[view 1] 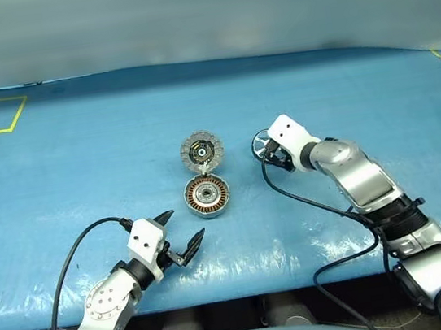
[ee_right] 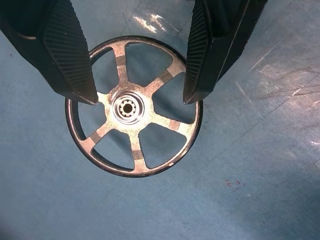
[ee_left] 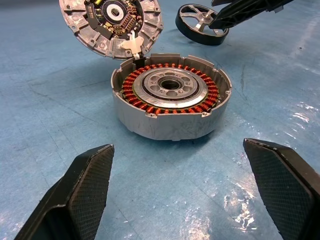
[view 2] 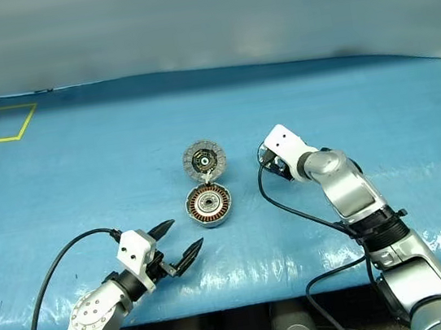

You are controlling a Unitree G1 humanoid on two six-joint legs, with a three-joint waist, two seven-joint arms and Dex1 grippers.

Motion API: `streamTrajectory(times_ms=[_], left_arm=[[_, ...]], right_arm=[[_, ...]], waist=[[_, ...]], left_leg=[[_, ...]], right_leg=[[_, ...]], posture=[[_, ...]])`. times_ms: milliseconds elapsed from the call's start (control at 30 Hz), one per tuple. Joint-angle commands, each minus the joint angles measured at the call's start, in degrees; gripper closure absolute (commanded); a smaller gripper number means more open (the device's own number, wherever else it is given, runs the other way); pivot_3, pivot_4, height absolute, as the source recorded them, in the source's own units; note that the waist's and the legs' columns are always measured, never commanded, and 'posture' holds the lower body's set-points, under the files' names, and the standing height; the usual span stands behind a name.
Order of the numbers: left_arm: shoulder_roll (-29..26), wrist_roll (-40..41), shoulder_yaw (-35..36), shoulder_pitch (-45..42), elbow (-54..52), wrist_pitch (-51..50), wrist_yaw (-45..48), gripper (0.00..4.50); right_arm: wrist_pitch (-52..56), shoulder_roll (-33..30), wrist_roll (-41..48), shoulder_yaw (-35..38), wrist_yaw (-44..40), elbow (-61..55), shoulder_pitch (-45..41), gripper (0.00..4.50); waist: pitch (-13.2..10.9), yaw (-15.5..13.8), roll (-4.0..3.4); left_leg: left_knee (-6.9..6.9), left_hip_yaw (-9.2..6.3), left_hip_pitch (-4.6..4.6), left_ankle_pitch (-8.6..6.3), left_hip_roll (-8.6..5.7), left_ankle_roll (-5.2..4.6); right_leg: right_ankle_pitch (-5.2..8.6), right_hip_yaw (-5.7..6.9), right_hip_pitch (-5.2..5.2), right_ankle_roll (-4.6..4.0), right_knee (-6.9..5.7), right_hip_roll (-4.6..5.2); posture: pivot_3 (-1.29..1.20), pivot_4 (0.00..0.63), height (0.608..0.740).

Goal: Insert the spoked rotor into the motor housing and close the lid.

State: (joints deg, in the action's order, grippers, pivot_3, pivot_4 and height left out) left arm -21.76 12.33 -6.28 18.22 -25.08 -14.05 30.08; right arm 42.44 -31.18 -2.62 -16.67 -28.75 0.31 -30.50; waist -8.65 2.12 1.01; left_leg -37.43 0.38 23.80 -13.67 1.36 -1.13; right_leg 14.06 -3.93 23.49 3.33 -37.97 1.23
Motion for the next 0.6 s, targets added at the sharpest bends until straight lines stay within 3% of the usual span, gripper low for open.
streamTrajectory(times_ms=[33,600], left_arm=[[0.3,0.0,-0.2,0.1,-0.8,1.6,0.0,0.0],[1.2,-0.6,-0.3,0.6,-0.6,2.5,-0.7,0.0]], right_arm=[[-2.4,-0.6,-1.8,0.1,-0.8,1.4,-2.3,1.65],[-7.6,-0.1,-6.5,-3.3,-8.0,13.1,-8.4,1.65]], waist=[[0.0,0.0,0.0],[0.0,0.0,-0.01]], left_leg=[[0.0,0.0,0.0,0.0,0.0,0.0],[-0.01,0.01,-0.01,0.0,-0.01,0.0]], right_leg=[[0.0,0.0,0.0,0.0,0.0,0.0],[-0.02,0.0,-0.02,0.01,0.0,0.0]], posture=[[0.0,0.15,0.74],[0.0,0.15,0.74]])
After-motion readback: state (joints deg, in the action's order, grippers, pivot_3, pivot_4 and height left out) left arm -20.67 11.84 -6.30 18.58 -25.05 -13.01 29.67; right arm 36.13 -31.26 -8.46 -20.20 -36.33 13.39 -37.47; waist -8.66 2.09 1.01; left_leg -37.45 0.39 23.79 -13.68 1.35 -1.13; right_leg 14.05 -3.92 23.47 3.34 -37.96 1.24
